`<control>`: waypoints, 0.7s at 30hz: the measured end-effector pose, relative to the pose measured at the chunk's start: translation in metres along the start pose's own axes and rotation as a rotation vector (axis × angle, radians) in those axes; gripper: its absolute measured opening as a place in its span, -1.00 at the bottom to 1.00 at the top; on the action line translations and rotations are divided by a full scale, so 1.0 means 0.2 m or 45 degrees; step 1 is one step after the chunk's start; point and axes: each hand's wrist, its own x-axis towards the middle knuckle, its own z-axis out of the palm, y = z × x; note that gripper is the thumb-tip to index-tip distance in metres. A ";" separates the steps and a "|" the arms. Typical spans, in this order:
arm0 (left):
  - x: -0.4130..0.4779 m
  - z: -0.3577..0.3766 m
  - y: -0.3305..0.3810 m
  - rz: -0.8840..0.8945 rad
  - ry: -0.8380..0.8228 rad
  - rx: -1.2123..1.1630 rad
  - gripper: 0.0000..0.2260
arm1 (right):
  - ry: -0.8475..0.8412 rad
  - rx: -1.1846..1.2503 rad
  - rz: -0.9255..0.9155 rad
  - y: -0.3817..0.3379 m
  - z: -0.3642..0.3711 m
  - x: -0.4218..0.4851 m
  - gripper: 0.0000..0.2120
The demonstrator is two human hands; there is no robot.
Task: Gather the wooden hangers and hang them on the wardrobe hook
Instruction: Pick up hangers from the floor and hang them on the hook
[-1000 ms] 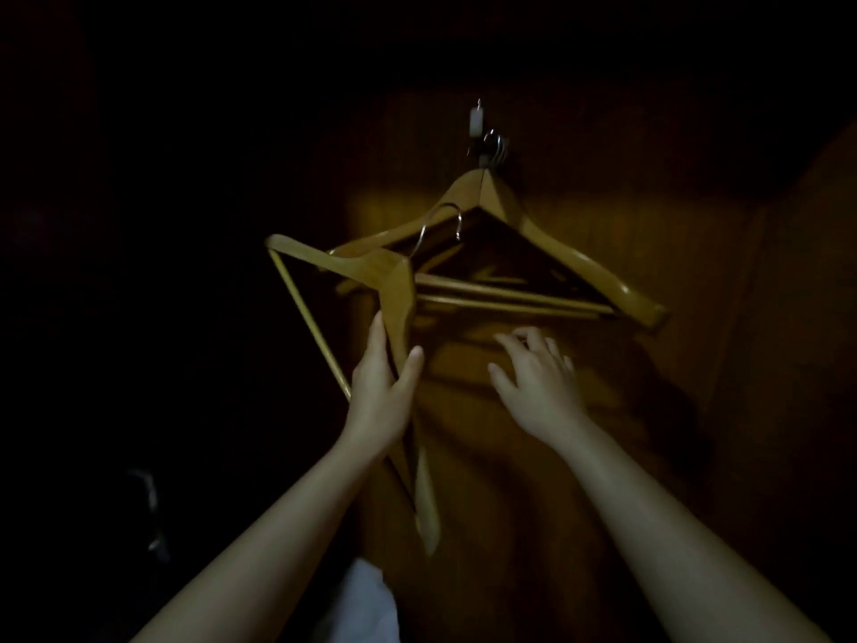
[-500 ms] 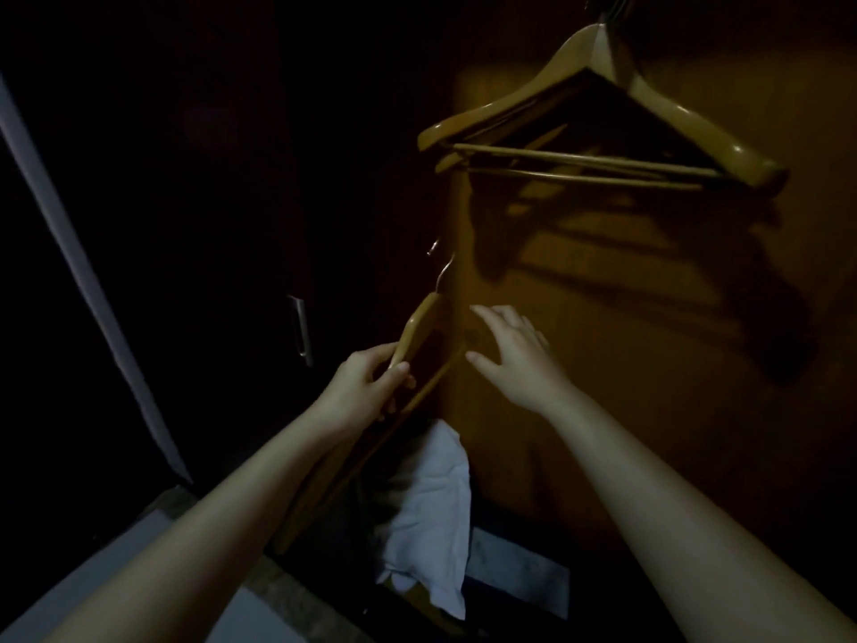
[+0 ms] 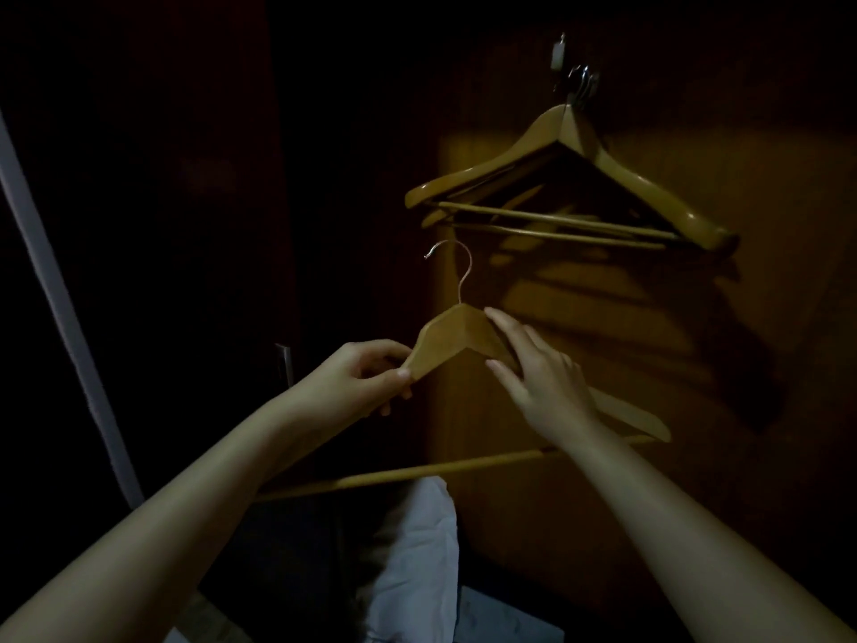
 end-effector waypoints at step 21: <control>1.25 -0.31 0.49 0.698 0.524 0.675 -0.68 | 0.445 -0.410 0.356 0.36 -0.52 0.88 -0.45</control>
